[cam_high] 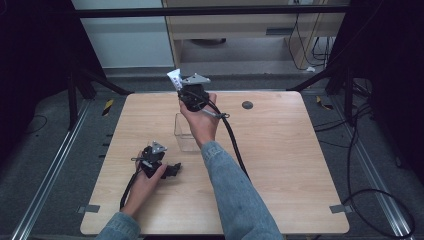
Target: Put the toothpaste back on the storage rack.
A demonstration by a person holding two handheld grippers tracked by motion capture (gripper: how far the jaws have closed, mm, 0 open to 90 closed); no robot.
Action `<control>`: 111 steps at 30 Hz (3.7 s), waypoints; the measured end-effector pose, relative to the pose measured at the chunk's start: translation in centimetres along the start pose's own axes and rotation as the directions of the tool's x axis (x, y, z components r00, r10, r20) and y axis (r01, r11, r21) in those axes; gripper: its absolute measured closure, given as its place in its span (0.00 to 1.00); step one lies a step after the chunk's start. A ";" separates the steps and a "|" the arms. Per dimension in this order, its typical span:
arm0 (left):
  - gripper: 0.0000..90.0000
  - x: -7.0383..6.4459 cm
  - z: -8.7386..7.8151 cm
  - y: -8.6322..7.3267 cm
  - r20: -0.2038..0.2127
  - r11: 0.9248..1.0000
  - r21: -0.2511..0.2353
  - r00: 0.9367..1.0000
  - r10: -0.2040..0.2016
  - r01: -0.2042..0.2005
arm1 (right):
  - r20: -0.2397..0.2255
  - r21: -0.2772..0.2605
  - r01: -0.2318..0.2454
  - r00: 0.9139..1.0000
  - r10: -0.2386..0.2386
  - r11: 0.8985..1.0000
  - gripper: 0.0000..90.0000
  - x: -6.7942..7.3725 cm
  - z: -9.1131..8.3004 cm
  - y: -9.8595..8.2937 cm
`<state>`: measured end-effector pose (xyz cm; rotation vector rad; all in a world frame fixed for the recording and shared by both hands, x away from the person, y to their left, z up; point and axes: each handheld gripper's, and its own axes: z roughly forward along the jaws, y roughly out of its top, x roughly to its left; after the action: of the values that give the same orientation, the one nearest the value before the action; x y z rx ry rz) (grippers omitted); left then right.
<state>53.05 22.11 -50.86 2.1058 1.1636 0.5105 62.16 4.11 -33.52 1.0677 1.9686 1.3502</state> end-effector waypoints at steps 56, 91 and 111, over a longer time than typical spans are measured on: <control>0.00 0.0 0.0 0.0 0.001 1.000 0.000 1.000 0.002 -0.002 | -0.005 0.113 -0.005 1.000 0.006 0.994 0.87 1.3 1.2 -5.0; 0.00 0.0 0.0 0.0 0.001 1.000 0.000 1.000 0.002 -0.002 | 0.005 0.159 0.002 1.000 -0.003 0.987 0.87 2.0 1.9 -6.3; 0.00 0.0 0.0 0.0 0.002 1.000 0.003 1.000 0.006 -0.006 | 0.010 0.170 0.000 1.000 -0.001 0.985 0.87 2.3 2.3 -6.7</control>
<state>53.07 22.13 -50.85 2.1121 1.1581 0.5100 60.55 5.88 -40.56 1.1484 2.1067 1.1903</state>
